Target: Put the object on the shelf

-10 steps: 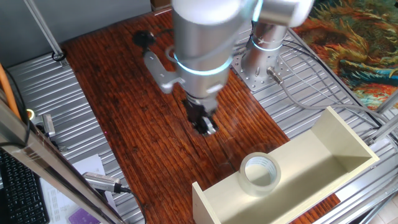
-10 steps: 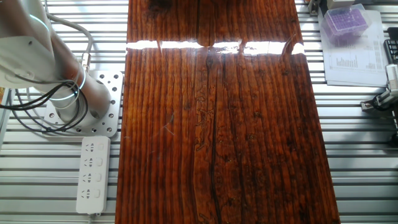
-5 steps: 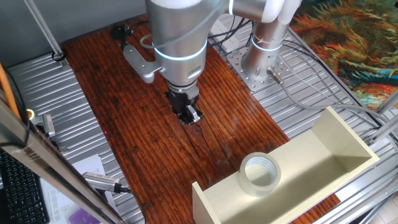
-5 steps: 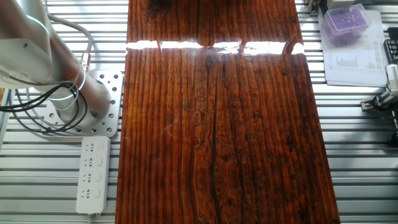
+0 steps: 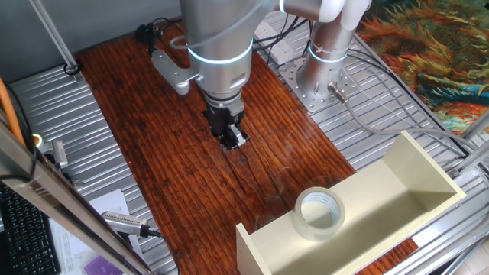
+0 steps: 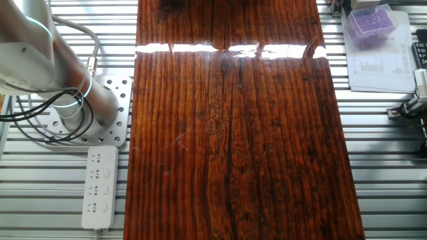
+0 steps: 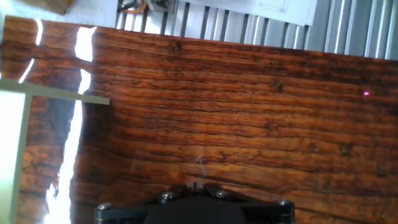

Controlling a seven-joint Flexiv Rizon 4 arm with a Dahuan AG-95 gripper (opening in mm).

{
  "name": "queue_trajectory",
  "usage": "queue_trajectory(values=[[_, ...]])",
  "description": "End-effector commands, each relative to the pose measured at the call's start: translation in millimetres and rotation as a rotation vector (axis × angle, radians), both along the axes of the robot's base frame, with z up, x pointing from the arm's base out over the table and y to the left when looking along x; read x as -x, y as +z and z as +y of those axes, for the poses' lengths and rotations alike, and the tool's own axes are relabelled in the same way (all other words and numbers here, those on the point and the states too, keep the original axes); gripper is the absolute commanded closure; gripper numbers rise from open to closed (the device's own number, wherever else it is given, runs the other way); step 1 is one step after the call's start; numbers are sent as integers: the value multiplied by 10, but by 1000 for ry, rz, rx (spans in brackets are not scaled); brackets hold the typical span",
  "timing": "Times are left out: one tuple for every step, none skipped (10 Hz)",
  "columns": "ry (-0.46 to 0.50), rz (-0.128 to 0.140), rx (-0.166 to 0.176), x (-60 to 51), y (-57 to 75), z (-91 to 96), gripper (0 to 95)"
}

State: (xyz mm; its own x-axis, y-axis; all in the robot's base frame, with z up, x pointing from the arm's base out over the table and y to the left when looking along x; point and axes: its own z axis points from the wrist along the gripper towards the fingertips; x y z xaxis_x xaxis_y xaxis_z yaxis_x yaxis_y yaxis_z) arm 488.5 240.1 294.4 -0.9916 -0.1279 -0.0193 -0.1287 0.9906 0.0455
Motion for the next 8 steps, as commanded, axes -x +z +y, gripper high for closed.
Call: queue_trajectory(values=[[-194,37,35,7,4,-1,950],[-176,31,35,-8,-91,-110,950],[-162,30,35,-34,-140,-203,950],[-144,29,35,-61,-187,-330,950],[-115,25,34,-90,-237,-523,950],[-90,23,32,-106,-273,-698,950],[-71,22,32,-115,-294,-804,950],[-39,17,30,-120,-333,-983,950]])
